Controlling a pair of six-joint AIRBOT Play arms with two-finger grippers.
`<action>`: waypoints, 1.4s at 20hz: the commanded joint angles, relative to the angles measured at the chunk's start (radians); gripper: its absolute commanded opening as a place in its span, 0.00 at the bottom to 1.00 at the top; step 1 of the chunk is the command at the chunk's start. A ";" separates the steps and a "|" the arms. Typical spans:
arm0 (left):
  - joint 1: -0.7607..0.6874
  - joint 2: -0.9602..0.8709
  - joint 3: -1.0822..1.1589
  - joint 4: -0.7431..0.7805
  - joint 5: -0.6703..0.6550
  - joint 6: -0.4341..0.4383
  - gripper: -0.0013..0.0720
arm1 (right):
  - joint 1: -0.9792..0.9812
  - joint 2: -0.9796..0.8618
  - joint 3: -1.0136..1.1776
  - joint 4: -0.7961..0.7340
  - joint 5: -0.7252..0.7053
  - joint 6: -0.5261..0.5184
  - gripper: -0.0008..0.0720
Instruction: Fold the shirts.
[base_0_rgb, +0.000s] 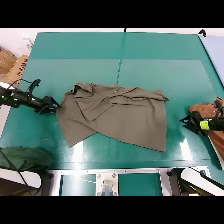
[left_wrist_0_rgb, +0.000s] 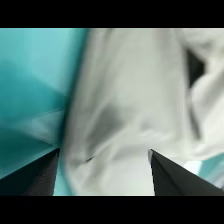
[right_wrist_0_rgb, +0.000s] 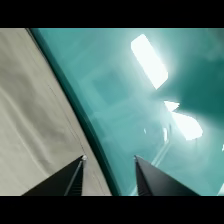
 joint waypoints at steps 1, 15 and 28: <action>0.002 -0.048 -0.012 -0.094 0.005 0.082 0.74 | -0.003 0.003 -0.061 -0.012 0.031 0.021 0.61; 0.002 -0.055 -0.011 -0.095 -0.055 0.120 0.06 | 0.171 0.000 -0.279 -0.138 0.092 0.217 0.56; 0.002 0.022 0.063 -0.224 -0.169 0.112 0.05 | 0.209 0.055 -0.177 0.243 0.098 -0.004 0.03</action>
